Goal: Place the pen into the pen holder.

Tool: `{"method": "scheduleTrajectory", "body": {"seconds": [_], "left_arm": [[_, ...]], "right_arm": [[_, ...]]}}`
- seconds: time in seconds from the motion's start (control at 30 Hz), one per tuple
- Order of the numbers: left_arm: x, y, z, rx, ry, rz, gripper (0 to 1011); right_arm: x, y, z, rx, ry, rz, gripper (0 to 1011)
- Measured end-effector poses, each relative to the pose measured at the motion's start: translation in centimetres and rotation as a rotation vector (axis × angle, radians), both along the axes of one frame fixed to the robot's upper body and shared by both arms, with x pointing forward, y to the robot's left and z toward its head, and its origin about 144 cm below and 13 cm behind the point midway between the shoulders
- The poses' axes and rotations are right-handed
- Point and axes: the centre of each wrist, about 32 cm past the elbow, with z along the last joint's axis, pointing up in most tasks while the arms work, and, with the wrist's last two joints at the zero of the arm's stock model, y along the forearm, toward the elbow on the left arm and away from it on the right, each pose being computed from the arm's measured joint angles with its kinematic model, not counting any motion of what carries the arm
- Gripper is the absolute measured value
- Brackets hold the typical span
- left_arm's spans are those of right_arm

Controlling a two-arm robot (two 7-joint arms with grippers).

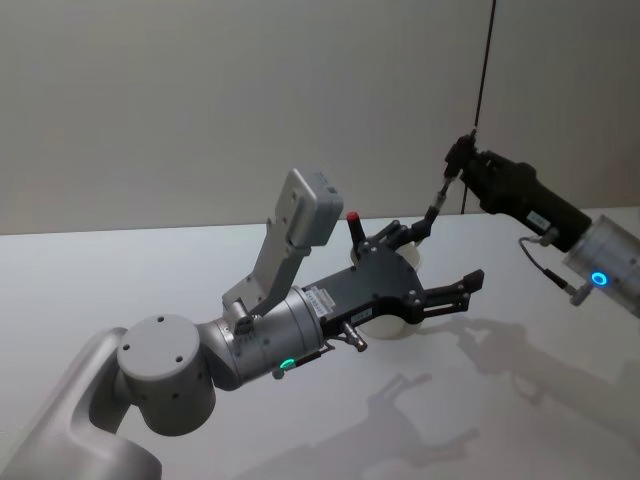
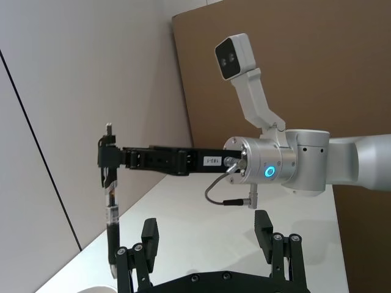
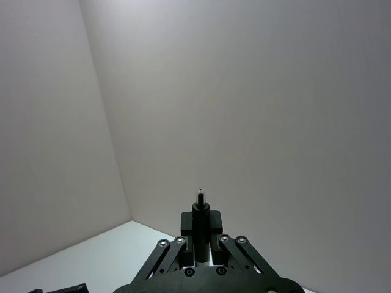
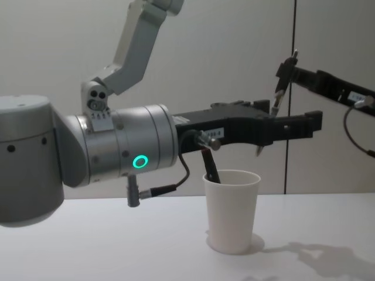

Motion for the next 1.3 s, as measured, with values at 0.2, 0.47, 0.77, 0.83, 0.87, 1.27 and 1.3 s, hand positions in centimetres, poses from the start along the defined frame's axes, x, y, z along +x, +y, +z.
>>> {"method": "scheduleTrajectory", "body": {"seconds": [0.2,0.47,0.77,0.83,0.87,1.27,1.3], "left_arm": [[0.0,0.0,0.0,0.000,0.000,0.000,1003],[0.0,0.0,0.0,0.000,0.000,0.000,1003],[0.0,0.0,0.0,0.000,0.000,0.000,1003],[0.0,0.0,0.0,0.000,0.000,0.000,1003],[0.0,0.0,0.0,0.000,0.000,0.000,1003],[0.0,0.0,0.0,0.000,0.000,0.000,1003],[0.0,0.0,0.0,0.000,0.000,0.000,1003]], "right_arm": [[0.5,0.4,-0.4,-0.017,0.004,-0.006,143],[1.0,0.9,-0.8,-0.026,0.006,-0.015,143],[1.5,1.5,-1.4,-0.026,0.005,-0.019,143],[1.5,1.5,-1.5,-0.026,0.005,-0.019,143],[1.6,1.6,-1.5,-0.027,0.006,-0.018,143],[2.1,2.3,-1.7,-0.039,0.014,-0.012,143],[2.1,2.4,-1.7,-0.040,0.014,-0.012,143]]}}
